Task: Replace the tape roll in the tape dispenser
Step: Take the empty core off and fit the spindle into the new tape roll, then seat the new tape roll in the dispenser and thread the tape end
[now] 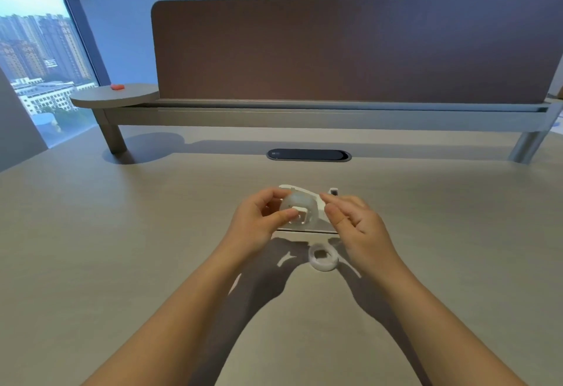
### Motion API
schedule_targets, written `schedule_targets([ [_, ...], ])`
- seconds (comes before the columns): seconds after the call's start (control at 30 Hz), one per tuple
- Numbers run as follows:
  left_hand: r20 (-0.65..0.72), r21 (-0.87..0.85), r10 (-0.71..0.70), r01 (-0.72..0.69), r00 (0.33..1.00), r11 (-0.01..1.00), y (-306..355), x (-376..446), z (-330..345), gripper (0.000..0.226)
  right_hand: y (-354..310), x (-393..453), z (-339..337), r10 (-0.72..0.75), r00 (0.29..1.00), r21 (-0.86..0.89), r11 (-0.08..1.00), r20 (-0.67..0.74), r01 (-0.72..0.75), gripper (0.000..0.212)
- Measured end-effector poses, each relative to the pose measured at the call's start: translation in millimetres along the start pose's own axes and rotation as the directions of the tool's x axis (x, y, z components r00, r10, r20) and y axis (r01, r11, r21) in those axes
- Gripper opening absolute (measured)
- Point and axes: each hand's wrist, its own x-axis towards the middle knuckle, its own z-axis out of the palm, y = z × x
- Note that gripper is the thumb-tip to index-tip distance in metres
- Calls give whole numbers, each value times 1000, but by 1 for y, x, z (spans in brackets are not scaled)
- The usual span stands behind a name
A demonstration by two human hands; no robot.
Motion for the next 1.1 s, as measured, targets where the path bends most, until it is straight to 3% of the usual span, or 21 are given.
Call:
schedule_targets([
  [0.13,-97,163,63,-46,993,986,3,27,-11,21,3,17,-3,-5,997,-162,987,-83,-8,39],
  [0.27,-83,300,44,-17,996,954,-2,53,-13,20,16,37,2,31,999,-326,945,-10,-33,47],
  [0.47,63,394,-25,-2,998,919,-7,69,-11,14,25,46,9,112,990,-368,927,82,-75,50],
  [0.67,73,521,-63,16,995,853,-10,75,-9,19,28,47,13,109,990,-337,939,85,-74,46],
  [0.77,103,492,-122,56,987,869,-11,75,-10,26,29,47,13,111,989,-332,941,95,-73,44],
  [0.9,211,280,-224,160,952,947,-14,74,-13,31,29,47,13,121,988,-305,948,96,-87,40],
  [1.1,126,102,-271,259,954,960,-30,73,-17,15,31,47,14,134,987,-300,948,91,-101,39],
])
